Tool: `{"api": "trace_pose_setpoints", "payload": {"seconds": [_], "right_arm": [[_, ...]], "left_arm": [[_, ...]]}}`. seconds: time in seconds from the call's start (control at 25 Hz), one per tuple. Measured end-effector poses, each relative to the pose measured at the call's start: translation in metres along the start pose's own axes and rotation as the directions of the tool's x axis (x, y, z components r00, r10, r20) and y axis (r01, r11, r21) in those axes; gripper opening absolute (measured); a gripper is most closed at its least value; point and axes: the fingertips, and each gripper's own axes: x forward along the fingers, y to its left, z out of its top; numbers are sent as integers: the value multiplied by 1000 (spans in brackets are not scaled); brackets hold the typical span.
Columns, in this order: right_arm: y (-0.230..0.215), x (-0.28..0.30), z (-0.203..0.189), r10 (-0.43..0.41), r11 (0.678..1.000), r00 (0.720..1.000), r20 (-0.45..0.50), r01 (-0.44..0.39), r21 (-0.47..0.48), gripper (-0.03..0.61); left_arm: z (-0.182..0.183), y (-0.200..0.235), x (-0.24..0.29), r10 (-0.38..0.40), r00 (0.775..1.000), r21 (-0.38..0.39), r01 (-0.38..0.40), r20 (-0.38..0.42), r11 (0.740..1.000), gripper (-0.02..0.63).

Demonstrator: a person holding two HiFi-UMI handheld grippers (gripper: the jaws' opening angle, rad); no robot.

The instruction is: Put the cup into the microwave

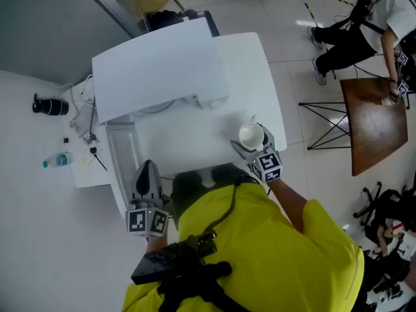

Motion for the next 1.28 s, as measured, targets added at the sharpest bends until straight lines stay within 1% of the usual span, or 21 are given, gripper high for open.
{"api": "trace_pose_setpoints", "payload": {"seconds": [0.08, 0.16, 0.28, 0.36, 0.4, 0.44, 0.52, 0.6, 0.68, 0.76, 0.88, 1.0, 1.12, 1.2, 1.28], "right_arm": [[53, -9, 4, 113, 993, 993, -30, -113, -14, 479], [106, 6, 11, 217, 975, 975, -46, -218, -30, 479], [170, 68, 26, 322, 944, 946, -39, -324, -63, 479], [205, 123, 39, 364, 924, 931, -26, -364, -112, 479], [220, 153, 46, 371, 918, 928, -19, -370, -140, 479], [232, 182, 51, 369, 918, 930, -10, -365, -157, 479], [243, 235, 58, 336, 930, 942, 8, -331, -159, 479], [241, 277, 75, 280, 948, 959, 42, -270, -170, 478], [239, 304, 90, 237, 959, 969, 75, -220, -179, 479], [236, 321, 95, 205, 966, 975, 91, -186, -178, 477], [235, 339, 103, 175, 973, 978, 112, -154, -174, 478], [237, 357, 111, 154, 976, 981, 119, -132, -175, 479], [243, 370, 124, 154, 974, 980, 123, -130, -185, 479], [245, 378, 129, 149, 974, 981, 127, -123, -191, 479], [244, 385, 131, 137, 972, 983, 125, -109, -208, 479]], "left_arm": [[5, 10, -9, 9, 1000, -10, -9, 19, 1000, -8], [9, 28, -23, 36, 999, -21, -36, 30, 999, -8], [14, 56, -47, 85, 995, -53, -83, 55, 995, -8], [18, 69, -66, 104, 991, -75, -97, 85, 992, -8], [21, 75, -76, 106, 989, -83, -98, 99, 992, -8], [22, 80, -85, 106, 989, -87, -96, 107, 992, -8], [24, 91, -100, 104, 989, -91, -94, 109, 991, -8], [27, 103, -108, 111, 988, -101, -100, 112, 990, -8], [29, 113, -114, 130, 985, -116, -117, 112, 986, -8], [31, 122, -119, 151, 982, -120, -137, 112, 983, -8], [26, 134, -127, 155, 984, -129, -144, 84, 981, -8], [18, 144, -131, 149, 988, -138, -141, 49, 980, -8], [16, 151, -131, 148, 989, -143, -143, 27, 979, -8], [16, 153, -131, 144, 989, -134, -142, 12, 981, -8], [19, 155, -131, 138, 990, -115, -135, 20, 984, -8]]}}
